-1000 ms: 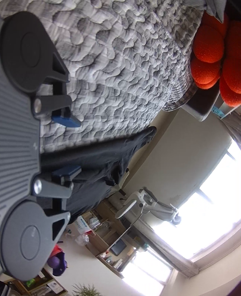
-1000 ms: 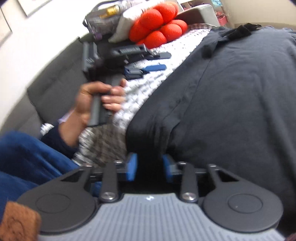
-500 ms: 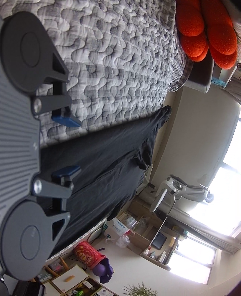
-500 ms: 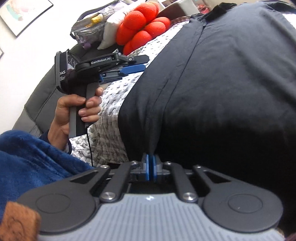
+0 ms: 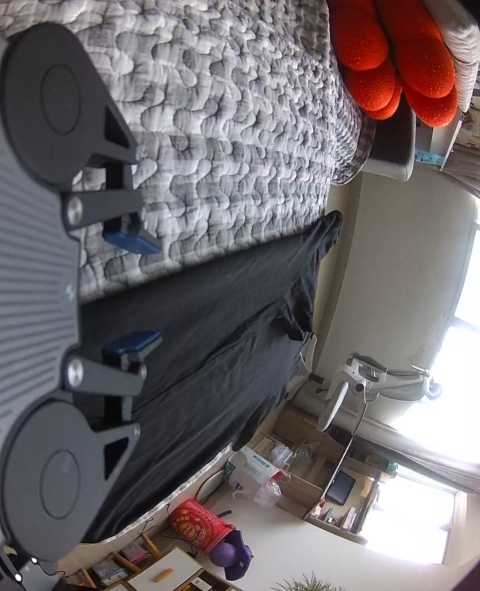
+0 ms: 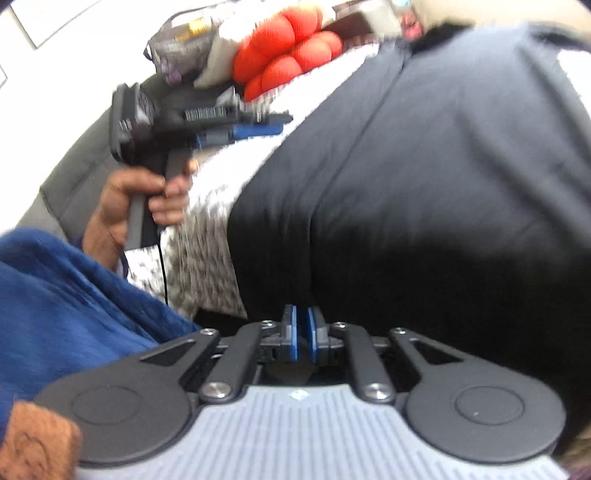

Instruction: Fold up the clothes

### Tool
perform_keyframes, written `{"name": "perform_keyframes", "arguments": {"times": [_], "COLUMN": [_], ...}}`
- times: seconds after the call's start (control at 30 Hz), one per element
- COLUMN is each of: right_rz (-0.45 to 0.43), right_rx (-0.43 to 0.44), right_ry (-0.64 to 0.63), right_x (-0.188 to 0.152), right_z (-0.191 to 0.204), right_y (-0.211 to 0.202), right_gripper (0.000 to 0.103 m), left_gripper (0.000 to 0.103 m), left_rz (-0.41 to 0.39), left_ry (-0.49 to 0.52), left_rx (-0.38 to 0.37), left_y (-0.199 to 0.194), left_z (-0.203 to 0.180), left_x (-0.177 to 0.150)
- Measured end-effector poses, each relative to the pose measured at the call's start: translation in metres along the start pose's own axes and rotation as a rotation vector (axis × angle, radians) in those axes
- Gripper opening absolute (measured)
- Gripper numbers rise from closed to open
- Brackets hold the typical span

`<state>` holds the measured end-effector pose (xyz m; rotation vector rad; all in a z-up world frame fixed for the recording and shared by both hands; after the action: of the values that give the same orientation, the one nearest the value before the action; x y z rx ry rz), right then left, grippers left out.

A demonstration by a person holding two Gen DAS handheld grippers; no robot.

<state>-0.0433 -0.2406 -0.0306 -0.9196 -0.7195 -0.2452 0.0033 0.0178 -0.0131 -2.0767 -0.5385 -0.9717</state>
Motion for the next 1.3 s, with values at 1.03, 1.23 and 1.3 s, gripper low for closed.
{"name": "perform_keyframes", "arguments": {"times": [1.03,1.23,1.3], "right_rz": [-0.300,-0.342,-0.350], "right_rx": [-0.458,-0.466,-0.450], "right_ry": [0.338,0.391,0.392], "right_x": [-0.062,-0.067,-0.061], "right_z": [-0.081,-0.084,-0.084], "right_y": [-0.128,-0.143,-0.140], "right_gripper": [0.015,0.015,0.015], "left_gripper": [0.054,0.054,0.054], "left_rz": [0.140,0.115,0.107], "left_ry": [0.142,0.137,0.157], "left_rx": [0.086,0.090,0.086], "left_y": [0.092,0.092,0.095], "left_z": [-0.044,-0.055,-0.063], "left_x": [0.028,0.046,0.054]}}
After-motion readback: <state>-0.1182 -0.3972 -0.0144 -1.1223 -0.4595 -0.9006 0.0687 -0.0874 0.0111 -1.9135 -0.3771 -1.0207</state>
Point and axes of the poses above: each gripper's, at about its wrist camera, not at the fingertips, and y roughly the way its jaws point, z to its left, x to its top, the point moved 6 cm from there along y, roughly the way its jaws point, and after that the axes turned 14 degrees about -x, right-handed, at the moved point
